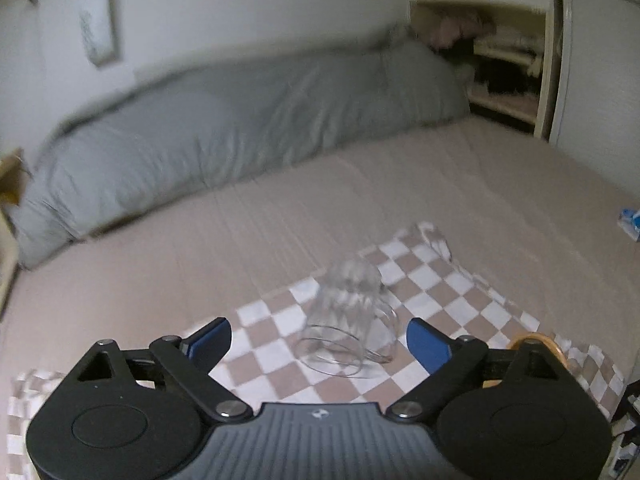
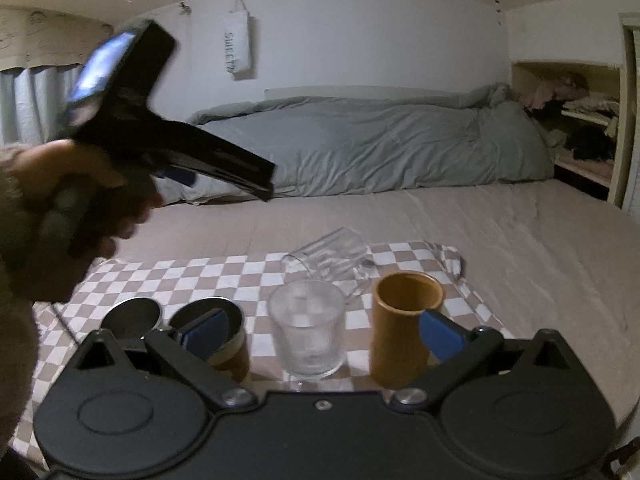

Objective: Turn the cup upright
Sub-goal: 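Move the left gripper toward the clear glass mug lying on its side, then close the left gripper on the open end of the glass mug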

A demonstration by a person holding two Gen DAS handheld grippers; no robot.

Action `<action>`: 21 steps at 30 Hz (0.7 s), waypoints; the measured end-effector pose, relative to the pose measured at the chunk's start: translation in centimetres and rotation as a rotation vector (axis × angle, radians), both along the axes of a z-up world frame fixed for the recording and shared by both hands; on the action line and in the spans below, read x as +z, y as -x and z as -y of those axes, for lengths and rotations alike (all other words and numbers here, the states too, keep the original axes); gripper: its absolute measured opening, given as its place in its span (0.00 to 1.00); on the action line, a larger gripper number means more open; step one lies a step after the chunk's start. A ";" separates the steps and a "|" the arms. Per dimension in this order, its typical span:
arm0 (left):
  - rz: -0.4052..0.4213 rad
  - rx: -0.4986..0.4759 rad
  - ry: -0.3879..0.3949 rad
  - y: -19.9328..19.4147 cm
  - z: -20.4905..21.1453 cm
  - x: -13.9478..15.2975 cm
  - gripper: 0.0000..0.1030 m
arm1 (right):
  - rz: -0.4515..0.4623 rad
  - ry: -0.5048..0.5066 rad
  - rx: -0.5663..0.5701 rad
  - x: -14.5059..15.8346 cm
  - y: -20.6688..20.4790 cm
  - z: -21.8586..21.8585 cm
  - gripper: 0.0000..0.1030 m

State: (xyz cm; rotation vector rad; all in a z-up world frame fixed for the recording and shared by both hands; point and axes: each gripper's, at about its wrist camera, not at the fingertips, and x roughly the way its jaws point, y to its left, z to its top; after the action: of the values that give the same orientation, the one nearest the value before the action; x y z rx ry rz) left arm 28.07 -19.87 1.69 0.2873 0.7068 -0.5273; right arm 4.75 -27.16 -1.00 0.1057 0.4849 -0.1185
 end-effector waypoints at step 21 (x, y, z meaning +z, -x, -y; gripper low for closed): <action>-0.271 0.032 -0.192 -9.3 6.2 -10.8 0.78 | -0.048 -0.090 -0.033 -0.9 -1.9 3.9 1.00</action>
State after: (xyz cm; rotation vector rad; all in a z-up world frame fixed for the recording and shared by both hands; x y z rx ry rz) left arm 37.33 -26.11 -9.14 0.3870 1.0265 -0.4734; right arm 6.68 -31.08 -1.88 0.2000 0.5364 -0.1322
